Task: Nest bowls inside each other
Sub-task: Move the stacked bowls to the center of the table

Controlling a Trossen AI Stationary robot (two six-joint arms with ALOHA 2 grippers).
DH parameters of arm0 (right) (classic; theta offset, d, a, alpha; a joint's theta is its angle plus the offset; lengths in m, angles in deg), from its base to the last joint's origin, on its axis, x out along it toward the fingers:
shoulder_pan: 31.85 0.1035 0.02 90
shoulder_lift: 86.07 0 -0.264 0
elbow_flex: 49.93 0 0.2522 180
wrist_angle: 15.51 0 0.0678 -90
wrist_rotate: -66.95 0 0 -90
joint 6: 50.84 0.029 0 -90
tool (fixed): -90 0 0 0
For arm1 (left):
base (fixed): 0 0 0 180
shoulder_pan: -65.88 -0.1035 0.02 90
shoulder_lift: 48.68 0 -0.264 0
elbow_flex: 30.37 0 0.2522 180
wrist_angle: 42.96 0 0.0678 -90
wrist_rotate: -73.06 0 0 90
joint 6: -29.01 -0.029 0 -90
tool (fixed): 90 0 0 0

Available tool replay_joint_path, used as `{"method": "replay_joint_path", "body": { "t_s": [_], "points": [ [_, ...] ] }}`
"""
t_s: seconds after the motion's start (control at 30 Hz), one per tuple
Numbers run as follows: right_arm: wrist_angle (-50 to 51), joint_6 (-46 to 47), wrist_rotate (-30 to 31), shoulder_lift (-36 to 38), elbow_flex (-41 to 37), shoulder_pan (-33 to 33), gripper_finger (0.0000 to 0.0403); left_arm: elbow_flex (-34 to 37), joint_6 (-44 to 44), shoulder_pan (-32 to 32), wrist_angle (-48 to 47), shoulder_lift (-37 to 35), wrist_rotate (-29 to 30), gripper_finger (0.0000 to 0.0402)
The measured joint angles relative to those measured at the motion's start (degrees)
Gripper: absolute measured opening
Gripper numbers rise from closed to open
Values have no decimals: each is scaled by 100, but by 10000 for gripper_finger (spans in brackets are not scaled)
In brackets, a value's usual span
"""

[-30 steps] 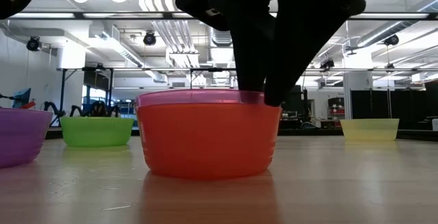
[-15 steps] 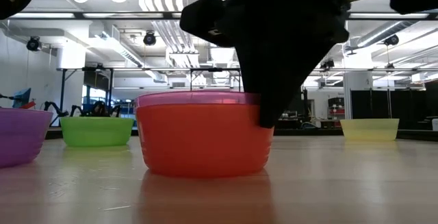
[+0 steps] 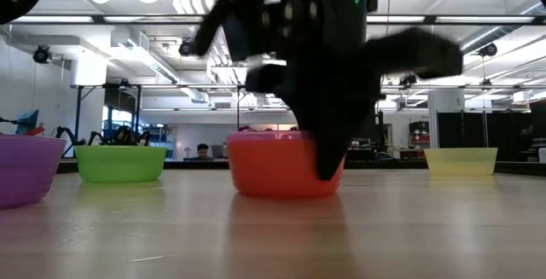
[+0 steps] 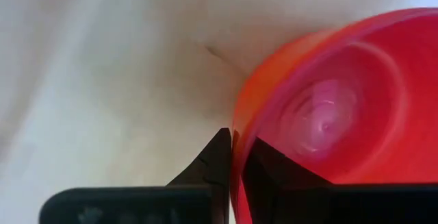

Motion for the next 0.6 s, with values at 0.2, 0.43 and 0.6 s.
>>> {"method": "replay_joint_path", "body": {
  "t_s": [0.2, 0.43, 0.6],
  "points": [
    [-5, 2, 2, 89, -330, -376, 22, 1, 2, 2, -5, 0, 0, 0],
    [-24, 42, -13, 230, -449, -654, 22, 1, 4, 2, 2, 0, -2, 0],
    [-17, 125, -17, 267, -509, -704, 30, 1, 4, 2, 20, 0, -2, 0]
  ]
}}
